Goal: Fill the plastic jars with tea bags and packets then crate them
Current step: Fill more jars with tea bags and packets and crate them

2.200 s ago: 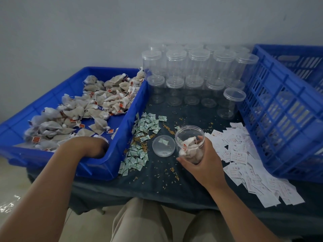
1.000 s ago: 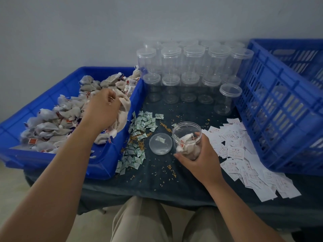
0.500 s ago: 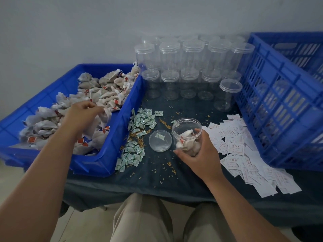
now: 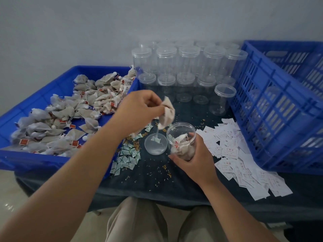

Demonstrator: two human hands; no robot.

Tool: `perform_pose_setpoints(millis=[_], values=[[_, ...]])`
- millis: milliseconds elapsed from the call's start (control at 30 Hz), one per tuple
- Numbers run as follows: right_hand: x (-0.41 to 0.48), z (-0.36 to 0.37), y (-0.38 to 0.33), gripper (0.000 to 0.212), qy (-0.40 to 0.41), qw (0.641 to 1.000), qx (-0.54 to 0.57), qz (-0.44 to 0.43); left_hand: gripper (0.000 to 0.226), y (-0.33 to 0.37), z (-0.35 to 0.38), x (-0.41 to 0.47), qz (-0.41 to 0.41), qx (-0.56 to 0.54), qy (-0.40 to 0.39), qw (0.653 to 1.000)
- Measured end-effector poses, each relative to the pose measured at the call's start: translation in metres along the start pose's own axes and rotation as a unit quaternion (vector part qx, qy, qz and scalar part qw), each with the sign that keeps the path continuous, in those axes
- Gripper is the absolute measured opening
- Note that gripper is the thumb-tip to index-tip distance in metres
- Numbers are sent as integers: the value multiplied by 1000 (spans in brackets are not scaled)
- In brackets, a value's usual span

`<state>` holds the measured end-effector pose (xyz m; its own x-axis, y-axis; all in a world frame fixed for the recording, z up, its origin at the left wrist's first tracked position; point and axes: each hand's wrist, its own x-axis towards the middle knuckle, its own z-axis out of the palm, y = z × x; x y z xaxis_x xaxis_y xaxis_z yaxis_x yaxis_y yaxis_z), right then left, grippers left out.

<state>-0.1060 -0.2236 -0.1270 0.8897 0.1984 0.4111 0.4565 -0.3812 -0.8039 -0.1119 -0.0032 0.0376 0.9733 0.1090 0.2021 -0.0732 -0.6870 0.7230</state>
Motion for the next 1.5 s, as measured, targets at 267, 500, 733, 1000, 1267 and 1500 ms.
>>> perform_pose_setpoints(millis=[267,500,733,1000,1267,1500], values=[[0,0,2,80,12,1000,-10,5,33,3,43,9,-53,-98,5,994],[0,-1,1,81,9,1000,-13,13,46,30,71,11,-90,-216,41,971],[1,0,6,89,15,1000,-11,24,55,-4,71,-20,71,-10,-75,995],[0,-1,2,83,24,999,-4,28,25,-24,34,-25,-9,5,47,999],[1,-1,2,78,29,999,3,23,26,-74,50,-73,-142,451,-234,849],[-1,0,5,93,13,1000,4,24,12,-95,48,-70,-126,393,-80,907]])
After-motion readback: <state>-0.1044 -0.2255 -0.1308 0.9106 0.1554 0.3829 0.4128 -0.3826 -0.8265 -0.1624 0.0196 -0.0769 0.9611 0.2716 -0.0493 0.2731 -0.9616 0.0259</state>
